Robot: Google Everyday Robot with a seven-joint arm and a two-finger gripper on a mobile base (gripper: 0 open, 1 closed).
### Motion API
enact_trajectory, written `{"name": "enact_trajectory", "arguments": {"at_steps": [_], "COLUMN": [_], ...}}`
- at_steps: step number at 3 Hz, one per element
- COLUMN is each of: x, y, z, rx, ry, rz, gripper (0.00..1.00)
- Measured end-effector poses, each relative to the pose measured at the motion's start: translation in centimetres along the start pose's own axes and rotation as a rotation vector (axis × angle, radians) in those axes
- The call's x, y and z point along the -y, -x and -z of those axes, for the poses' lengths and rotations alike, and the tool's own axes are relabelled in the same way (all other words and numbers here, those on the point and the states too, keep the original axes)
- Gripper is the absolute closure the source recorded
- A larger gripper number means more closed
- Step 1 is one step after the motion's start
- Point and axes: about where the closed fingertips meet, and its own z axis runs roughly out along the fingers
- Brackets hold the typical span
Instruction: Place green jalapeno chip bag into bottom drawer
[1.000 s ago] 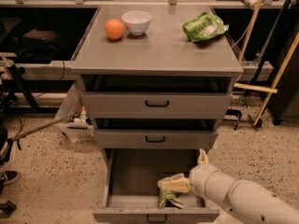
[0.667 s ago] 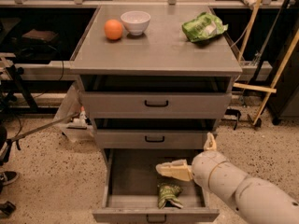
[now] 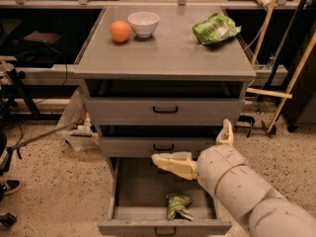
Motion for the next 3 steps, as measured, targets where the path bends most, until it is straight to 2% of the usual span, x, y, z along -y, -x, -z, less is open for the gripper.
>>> {"name": "enact_trajectory", "arguments": {"at_steps": [1, 2, 3], "x": [-0.9, -0.9, 1.1], "y": [2.1, 2.1, 5.2], "z": [0.8, 0.8, 0.6], "rx": [0.029, 0.029, 0.072], "ry": [-0.012, -0.012, -0.044], "rz": [0.013, 0.013, 0.024], "gripper": [0.00, 0.00, 0.00]}}
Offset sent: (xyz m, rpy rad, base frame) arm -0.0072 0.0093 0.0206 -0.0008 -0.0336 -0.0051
